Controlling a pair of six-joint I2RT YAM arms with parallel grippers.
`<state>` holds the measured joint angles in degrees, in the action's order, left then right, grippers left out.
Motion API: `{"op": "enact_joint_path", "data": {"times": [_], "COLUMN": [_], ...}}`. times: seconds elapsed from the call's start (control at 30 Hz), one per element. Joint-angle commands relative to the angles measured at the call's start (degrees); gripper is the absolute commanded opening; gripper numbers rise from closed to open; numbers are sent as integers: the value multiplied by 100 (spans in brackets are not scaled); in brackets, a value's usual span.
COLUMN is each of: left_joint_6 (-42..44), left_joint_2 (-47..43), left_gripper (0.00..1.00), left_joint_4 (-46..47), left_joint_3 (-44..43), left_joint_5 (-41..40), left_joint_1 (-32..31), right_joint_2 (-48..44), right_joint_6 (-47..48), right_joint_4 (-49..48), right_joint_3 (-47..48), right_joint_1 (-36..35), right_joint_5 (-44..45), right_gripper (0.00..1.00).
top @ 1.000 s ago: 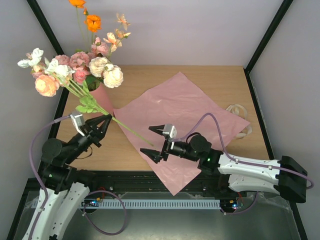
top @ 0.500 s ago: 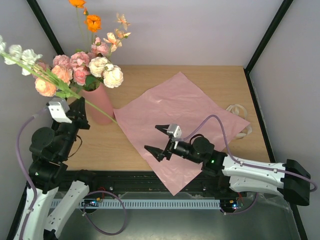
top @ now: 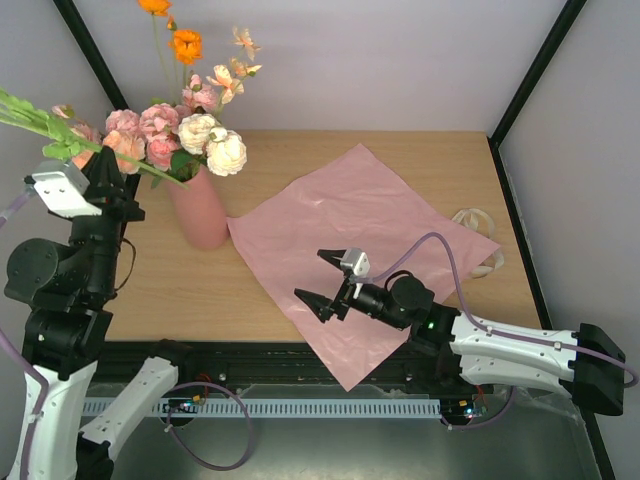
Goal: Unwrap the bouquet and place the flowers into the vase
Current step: Insert the fake flower into the vase.
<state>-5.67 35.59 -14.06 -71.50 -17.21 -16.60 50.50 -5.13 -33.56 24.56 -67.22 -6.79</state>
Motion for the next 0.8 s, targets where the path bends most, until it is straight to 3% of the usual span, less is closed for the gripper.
{"op": "enact_joint_path", "data": {"times": [0.0,0.77], "left_joint_6": [379,142], "left_joint_2": [249,768], "left_gripper": [2,2], "left_joint_4": [396,230], "left_joint_3": [-363,430], "left_joint_5": [-199,-406], "left_joint_1": [-10,-4], "right_joint_2": [-114,-185], "right_joint_6": [-42,-56], "right_joint_4": [-3,45], "right_joint_3": [-71,-104], "right_joint_1": [-37,-37], "right_joint_5": [55,91], "right_gripper": [99,99]}}
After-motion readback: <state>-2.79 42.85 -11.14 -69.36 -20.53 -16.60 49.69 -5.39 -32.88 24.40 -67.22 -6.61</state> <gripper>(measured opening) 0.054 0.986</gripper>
